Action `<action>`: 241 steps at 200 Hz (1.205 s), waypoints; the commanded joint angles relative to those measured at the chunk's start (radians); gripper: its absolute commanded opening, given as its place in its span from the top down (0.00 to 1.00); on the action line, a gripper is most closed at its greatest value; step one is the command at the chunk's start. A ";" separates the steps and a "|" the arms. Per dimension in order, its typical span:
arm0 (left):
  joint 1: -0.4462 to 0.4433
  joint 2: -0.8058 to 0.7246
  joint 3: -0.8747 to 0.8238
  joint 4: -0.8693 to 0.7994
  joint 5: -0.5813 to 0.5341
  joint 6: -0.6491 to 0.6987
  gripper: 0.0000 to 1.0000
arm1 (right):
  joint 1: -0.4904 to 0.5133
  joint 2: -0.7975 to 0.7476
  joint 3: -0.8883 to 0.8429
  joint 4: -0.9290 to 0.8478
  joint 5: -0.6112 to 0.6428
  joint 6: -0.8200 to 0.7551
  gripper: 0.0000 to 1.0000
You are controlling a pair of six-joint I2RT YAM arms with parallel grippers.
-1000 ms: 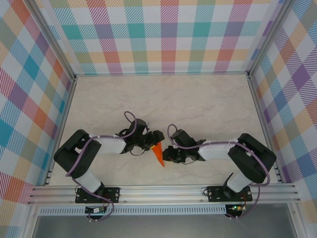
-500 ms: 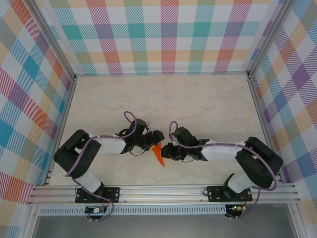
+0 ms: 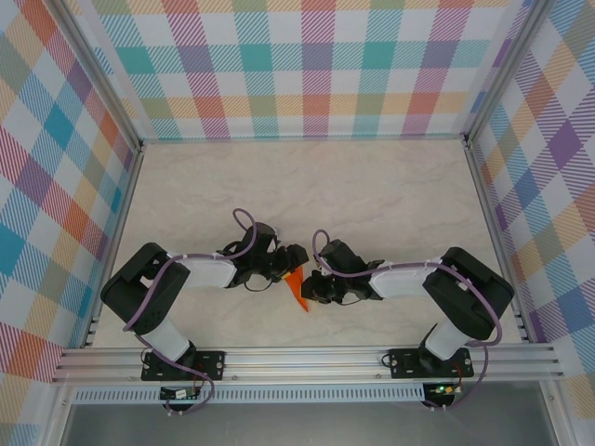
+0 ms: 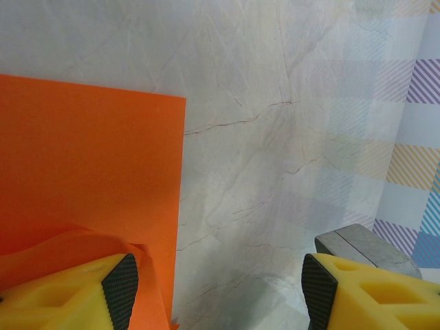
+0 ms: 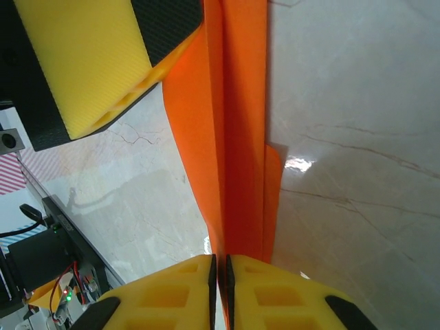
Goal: Fold a paper plane with a square sheet of paper (pick it up from the middle)
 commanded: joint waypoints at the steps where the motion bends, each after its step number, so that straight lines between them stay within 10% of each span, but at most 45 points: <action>1: -0.005 0.003 -0.011 -0.086 -0.029 0.021 0.33 | 0.006 -0.024 -0.015 0.013 -0.033 -0.039 0.87; 241: -0.006 0.010 -0.016 -0.098 -0.049 0.007 0.33 | 0.035 0.015 -0.001 -0.090 -0.148 -0.127 0.90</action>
